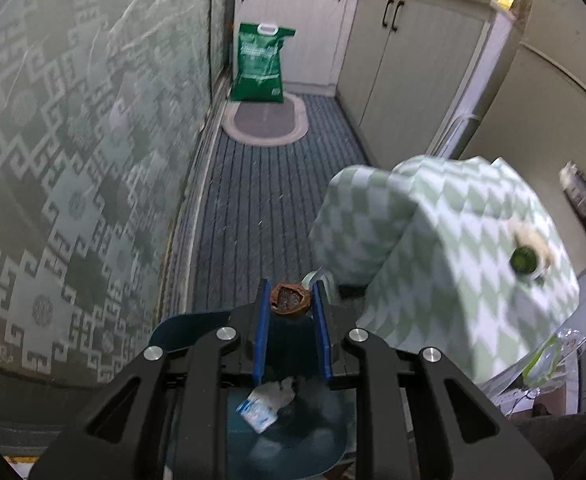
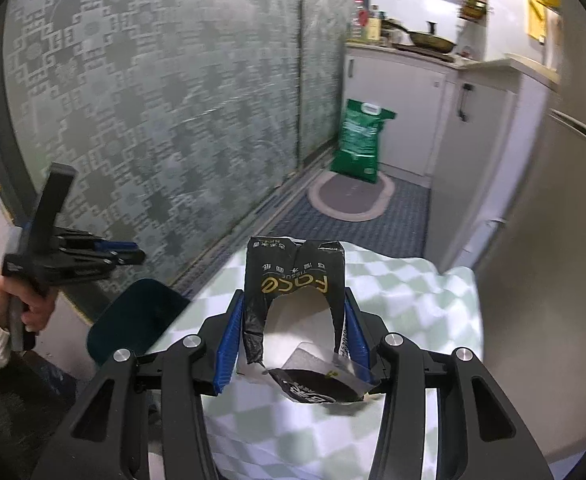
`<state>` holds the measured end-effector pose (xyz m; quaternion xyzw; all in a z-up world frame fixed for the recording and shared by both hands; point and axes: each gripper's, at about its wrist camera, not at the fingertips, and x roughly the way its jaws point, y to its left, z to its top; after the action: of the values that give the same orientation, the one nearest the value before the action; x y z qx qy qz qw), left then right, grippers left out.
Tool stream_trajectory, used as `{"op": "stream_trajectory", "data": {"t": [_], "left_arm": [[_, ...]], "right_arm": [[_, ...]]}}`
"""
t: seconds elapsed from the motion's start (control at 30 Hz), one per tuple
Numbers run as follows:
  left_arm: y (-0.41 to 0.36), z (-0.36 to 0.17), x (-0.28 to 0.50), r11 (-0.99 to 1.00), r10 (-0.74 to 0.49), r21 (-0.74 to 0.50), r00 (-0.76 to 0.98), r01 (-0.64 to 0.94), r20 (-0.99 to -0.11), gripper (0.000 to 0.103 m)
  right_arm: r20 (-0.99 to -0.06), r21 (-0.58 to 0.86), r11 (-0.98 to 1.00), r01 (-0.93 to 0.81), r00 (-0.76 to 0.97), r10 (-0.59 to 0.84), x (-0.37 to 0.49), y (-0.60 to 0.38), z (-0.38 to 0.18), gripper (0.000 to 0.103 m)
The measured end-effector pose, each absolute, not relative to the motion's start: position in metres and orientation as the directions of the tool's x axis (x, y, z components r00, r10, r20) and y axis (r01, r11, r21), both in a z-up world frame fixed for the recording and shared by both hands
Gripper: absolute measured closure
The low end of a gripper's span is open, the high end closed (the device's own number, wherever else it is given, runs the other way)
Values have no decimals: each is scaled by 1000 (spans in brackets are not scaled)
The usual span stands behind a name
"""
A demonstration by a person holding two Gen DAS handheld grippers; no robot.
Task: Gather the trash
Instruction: 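Carry the walnut shell and black package to the teal bin and release both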
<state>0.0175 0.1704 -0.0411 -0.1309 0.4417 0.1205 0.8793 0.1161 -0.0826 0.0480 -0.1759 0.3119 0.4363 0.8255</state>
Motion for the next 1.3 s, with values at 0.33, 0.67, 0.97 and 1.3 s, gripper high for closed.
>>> {"op": "stream_trajectory", "data": {"t": [0.33, 0.67, 0.97, 1.3], "left_arm": [[182, -77, -9, 935, 102, -79, 477, -345, -873, 81], [180, -118, -27, 938, 89, -45, 364, -344, -927, 80], [192, -122, -36, 929, 102, -37, 349, -369, -932, 73], [205, -107, -42, 912, 147, -31, 397, -409, -906, 73]], "right_arm": [[-718, 33, 446, -894, 289, 633, 80, -24, 38, 55], [-792, 50, 357, -933, 181, 583, 47, 33, 9, 55], [-858, 66, 318, -946, 109, 502, 23, 74, -29, 55], [-885, 80, 311, -947, 76, 460, 20, 93, -50, 55]]}}
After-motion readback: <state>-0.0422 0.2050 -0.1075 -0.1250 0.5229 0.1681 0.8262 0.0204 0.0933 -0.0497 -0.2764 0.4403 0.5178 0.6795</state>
